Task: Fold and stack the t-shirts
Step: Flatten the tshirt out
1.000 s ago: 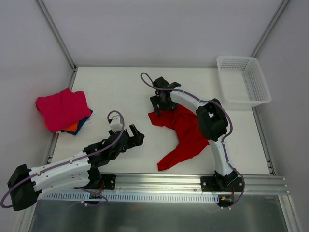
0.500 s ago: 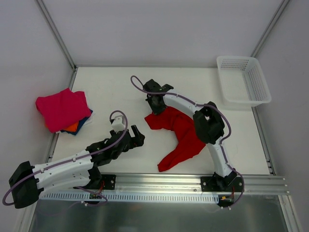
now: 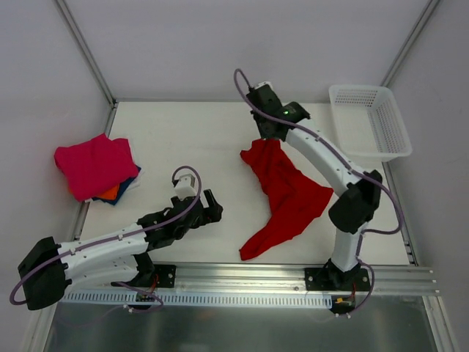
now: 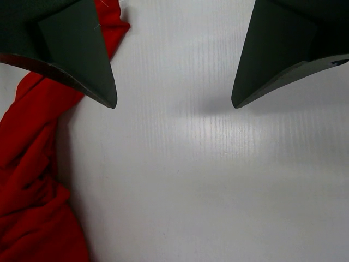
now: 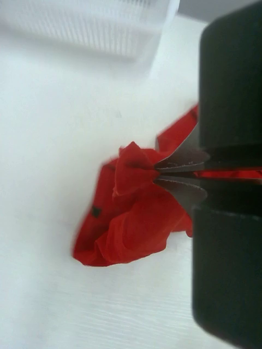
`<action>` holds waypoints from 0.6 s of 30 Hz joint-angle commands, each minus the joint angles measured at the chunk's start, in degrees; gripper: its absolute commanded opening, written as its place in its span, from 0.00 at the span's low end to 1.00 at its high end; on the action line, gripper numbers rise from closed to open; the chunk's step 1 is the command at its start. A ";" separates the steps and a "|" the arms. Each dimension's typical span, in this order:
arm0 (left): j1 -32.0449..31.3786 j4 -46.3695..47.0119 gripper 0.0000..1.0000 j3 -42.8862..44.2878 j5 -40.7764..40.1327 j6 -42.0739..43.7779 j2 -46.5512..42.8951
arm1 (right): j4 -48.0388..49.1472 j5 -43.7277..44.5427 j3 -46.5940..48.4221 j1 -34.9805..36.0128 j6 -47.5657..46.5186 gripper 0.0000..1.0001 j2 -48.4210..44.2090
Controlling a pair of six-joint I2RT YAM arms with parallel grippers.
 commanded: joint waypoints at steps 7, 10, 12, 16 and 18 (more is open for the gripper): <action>-0.22 26.51 0.81 3.15 10.67 6.71 15.96 | -5.65 22.90 5.26 -0.97 -5.43 0.01 -19.92; -0.31 30.56 0.79 5.87 14.81 7.86 21.59 | -5.65 29.50 5.78 -1.14 -8.77 0.00 -25.19; -0.31 31.80 0.79 7.62 16.67 7.95 24.67 | -5.56 31.89 7.80 -1.41 -11.75 0.01 -28.10; -0.40 33.74 0.78 9.74 19.40 7.69 28.10 | -5.65 34.63 13.77 -1.41 -15.27 0.00 -31.00; -0.48 34.61 0.78 10.53 20.36 7.60 29.42 | -6.00 34.45 18.41 -1.41 -16.07 0.01 -31.27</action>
